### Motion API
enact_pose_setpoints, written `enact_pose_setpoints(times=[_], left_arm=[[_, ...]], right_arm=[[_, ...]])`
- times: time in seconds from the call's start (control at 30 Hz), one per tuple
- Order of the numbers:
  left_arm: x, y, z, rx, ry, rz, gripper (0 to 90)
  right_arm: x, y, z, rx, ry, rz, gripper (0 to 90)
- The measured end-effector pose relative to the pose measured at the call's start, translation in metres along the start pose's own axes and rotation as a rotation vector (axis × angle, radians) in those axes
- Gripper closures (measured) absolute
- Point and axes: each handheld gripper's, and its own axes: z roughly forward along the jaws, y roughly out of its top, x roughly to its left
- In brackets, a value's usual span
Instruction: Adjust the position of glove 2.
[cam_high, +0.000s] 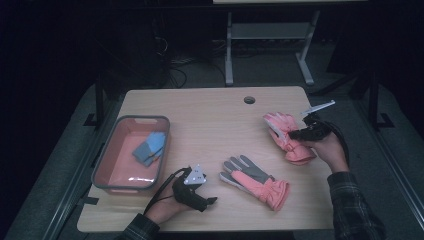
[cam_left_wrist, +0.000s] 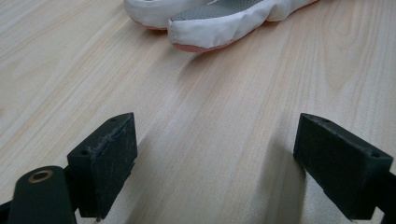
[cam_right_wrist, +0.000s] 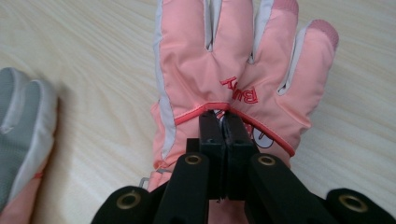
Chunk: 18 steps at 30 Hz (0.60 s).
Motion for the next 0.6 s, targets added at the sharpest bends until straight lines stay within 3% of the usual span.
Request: enact_pose_setpoints(times=[0.13,0.6], left_arm=[[0.000,0.000,0.000,0.000,0.000,0.000,12.7],[0.000,0.000,0.001,-0.007,0.004,-0.003,12.7]], right_arm=[[0.008,0.002,-0.014,-0.026,0.019,-0.009,88.6],[0.055,0.001,-0.045,-0.053,0.098,-0.115,88.5]])
